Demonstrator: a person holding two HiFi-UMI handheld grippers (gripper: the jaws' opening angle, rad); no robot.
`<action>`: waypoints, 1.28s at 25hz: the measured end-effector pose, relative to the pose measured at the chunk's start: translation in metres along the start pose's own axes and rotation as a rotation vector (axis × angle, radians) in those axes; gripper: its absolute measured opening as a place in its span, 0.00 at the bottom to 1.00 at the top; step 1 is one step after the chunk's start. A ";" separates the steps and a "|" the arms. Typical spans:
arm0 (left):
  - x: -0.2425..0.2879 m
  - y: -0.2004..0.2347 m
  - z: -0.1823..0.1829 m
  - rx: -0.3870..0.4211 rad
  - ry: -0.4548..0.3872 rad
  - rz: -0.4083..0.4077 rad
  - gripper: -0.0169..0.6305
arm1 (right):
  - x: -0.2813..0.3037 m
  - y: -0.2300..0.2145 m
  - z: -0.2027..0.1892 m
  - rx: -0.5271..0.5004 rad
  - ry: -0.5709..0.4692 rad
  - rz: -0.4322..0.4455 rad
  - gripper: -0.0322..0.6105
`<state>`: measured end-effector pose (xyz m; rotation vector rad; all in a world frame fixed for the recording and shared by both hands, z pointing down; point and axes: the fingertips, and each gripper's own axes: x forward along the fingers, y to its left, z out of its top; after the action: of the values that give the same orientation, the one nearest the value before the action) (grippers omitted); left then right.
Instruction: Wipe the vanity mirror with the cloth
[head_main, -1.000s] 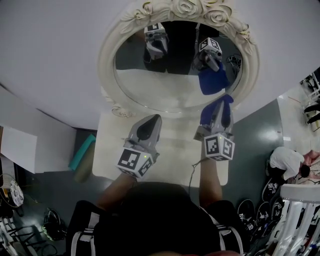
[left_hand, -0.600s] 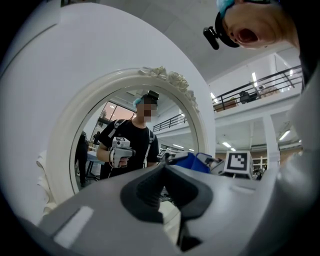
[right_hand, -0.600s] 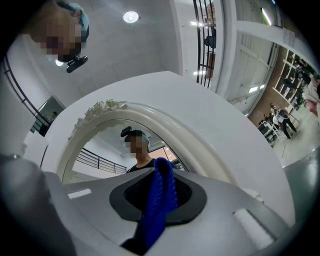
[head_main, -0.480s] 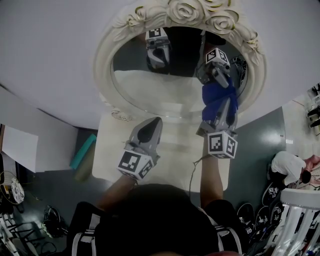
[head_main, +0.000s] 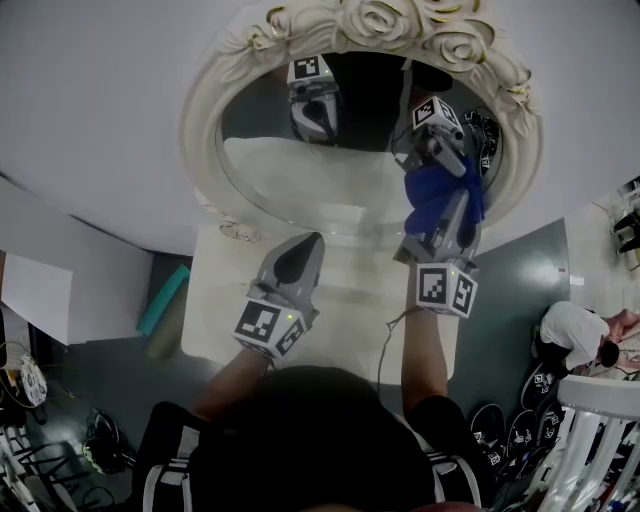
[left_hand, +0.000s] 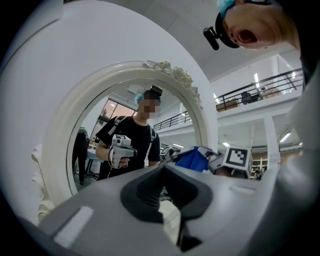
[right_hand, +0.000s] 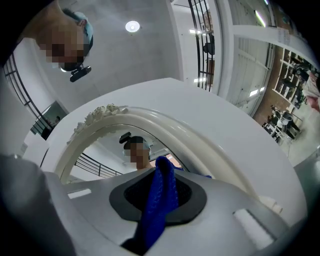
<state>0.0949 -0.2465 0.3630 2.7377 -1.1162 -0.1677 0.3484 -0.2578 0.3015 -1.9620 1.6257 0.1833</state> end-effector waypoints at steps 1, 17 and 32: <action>0.000 0.000 0.000 -0.001 -0.001 -0.002 0.04 | 0.003 0.002 0.005 -0.004 -0.009 0.007 0.11; -0.021 0.007 0.010 -0.010 -0.028 0.002 0.04 | 0.042 0.051 0.071 -0.084 -0.074 0.075 0.11; -0.049 0.020 0.014 -0.021 -0.042 0.035 0.04 | 0.068 0.109 0.100 -0.154 -0.080 0.137 0.11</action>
<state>0.0439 -0.2277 0.3551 2.7064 -1.1648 -0.2313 0.2889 -0.2750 0.1507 -1.9284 1.7391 0.4468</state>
